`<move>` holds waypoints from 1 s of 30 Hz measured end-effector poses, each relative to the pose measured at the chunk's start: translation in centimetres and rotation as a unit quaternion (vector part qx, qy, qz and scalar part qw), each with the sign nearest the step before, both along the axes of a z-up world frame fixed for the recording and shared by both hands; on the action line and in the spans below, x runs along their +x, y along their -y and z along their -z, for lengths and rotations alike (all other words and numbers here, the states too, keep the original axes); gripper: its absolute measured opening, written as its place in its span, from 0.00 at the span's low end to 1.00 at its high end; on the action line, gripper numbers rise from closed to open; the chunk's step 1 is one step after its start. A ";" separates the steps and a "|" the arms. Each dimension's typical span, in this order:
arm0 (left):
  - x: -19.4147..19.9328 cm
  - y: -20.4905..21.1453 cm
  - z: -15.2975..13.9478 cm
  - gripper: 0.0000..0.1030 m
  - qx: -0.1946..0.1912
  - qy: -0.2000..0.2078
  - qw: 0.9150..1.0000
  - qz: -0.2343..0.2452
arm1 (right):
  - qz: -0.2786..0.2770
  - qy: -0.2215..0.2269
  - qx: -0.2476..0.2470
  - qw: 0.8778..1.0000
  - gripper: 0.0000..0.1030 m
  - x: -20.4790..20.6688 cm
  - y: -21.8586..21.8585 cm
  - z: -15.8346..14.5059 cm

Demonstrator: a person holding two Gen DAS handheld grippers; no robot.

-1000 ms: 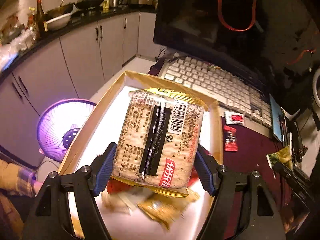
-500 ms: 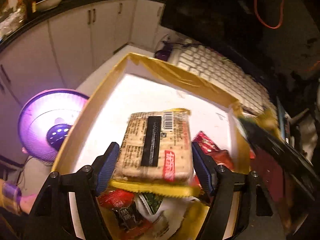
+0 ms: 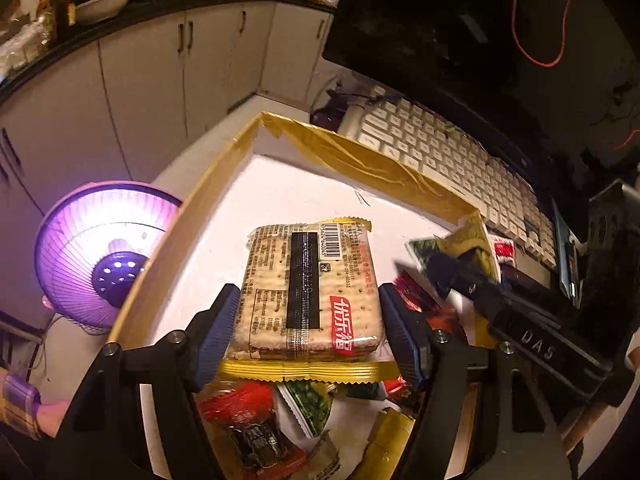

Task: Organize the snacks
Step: 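Carry both held packs over the tray and lower them in, then open both grippers and move both tools back over the desk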

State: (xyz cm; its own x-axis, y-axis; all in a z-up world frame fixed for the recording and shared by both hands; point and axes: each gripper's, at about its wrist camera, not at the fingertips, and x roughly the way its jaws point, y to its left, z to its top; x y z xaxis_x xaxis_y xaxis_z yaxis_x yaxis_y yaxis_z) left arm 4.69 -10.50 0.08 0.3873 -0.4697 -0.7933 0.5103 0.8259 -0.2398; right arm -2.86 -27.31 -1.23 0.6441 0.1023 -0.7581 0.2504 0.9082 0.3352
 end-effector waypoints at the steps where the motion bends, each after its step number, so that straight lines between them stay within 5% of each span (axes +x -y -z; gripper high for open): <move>1: -0.1 -0.1 -0.2 0.67 -0.001 0.006 1.000 -0.004 | -0.002 -0.001 0.001 1.000 0.25 0.1 0.0 0.1; 5: 0.1 0.3 0.3 0.67 0.020 0.006 1.000 -0.014 | -0.012 0.001 -0.011 1.000 0.27 0.4 -0.5 0.4; 14: -0.9 -1.0 -1.5 0.70 -0.013 0.018 0.999 -0.026 | 0.016 0.048 0.006 0.999 0.68 -3.0 1.3 -3.9; 20: -5.9 0.4 -5.7 0.78 -0.067 0.052 0.996 0.009 | 0.058 0.075 0.006 0.995 0.69 -10.6 5.8 -6.9; 26: -10.2 6.6 -6.6 0.79 -0.066 0.048 0.994 0.071 | 0.104 0.040 0.098 0.989 0.65 -14.5 11.3 -3.0; 30: -12.6 8.1 -5.5 0.79 -0.047 0.065 0.996 0.046 | 0.114 0.020 0.117 0.986 0.63 -14.7 12.7 -1.7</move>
